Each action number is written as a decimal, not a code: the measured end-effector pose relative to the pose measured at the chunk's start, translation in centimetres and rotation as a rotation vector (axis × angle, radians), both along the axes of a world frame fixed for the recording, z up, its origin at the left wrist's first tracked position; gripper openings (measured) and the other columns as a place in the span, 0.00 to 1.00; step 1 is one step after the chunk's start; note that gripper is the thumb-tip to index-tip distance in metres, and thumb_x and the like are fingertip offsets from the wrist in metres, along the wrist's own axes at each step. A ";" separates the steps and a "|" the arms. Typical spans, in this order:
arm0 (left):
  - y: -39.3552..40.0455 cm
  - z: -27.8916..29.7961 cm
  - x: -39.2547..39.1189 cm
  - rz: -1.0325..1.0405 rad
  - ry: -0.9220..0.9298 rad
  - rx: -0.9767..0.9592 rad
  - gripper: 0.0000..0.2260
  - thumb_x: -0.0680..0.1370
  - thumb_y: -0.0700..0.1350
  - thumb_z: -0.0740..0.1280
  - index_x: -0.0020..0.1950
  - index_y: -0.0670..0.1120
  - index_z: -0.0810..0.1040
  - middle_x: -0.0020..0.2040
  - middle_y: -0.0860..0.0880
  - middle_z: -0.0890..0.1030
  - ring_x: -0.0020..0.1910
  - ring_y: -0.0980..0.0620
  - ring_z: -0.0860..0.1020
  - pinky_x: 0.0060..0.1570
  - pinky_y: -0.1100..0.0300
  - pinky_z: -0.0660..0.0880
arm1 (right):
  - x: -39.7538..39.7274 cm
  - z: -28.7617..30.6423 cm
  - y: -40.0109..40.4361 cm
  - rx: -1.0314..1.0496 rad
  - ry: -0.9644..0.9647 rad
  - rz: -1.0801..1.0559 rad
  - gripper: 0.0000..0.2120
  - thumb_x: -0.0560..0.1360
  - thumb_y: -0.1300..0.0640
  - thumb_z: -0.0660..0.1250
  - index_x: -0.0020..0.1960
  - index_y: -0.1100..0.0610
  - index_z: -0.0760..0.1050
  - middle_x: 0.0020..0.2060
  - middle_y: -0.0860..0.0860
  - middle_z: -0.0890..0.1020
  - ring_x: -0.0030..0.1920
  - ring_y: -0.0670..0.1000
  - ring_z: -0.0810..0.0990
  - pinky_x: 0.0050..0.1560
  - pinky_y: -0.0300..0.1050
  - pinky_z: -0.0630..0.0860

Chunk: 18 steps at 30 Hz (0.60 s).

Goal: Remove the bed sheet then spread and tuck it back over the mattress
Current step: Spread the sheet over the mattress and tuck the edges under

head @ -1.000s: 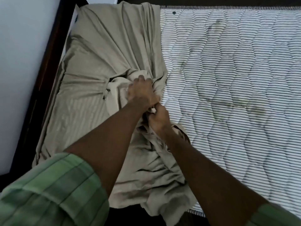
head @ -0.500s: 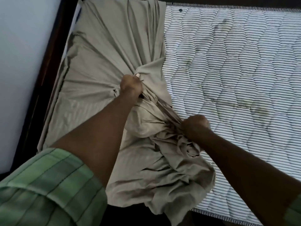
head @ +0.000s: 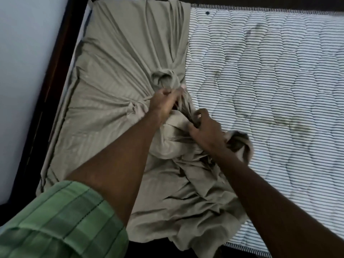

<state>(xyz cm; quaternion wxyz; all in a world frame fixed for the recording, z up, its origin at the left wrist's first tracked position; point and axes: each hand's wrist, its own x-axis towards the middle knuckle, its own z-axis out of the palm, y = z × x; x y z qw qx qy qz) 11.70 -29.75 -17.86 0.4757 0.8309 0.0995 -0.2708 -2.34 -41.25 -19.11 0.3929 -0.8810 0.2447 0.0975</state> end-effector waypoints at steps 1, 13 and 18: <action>0.1 -0.4 -0.2 -0.174 -0.071 0.150 0.21 0.72 0.62 0.75 0.35 0.45 0.77 0.32 0.48 0.78 0.32 0.51 0.77 0.34 0.58 0.73 | 0.3 0.0 1.0 0.031 0.029 -0.002 0.23 0.73 0.40 0.67 0.60 0.54 0.69 0.45 0.55 0.83 0.49 0.60 0.81 0.52 0.55 0.76; -1.1 0.9 2.7 0.235 -0.227 0.268 0.24 0.85 0.55 0.57 0.66 0.35 0.77 0.64 0.34 0.80 0.64 0.36 0.78 0.64 0.47 0.74 | -7.1 -4.1 3.8 0.012 0.153 0.630 0.09 0.81 0.57 0.63 0.55 0.54 0.82 0.53 0.57 0.83 0.54 0.62 0.82 0.51 0.52 0.77; -0.8 2.2 8.3 0.700 -0.105 -0.285 0.17 0.82 0.55 0.61 0.56 0.42 0.79 0.50 0.44 0.85 0.46 0.44 0.85 0.50 0.47 0.84 | -11.7 -4.1 3.1 -0.007 0.861 0.940 0.20 0.83 0.53 0.61 0.72 0.59 0.74 0.71 0.59 0.75 0.72 0.60 0.73 0.72 0.55 0.69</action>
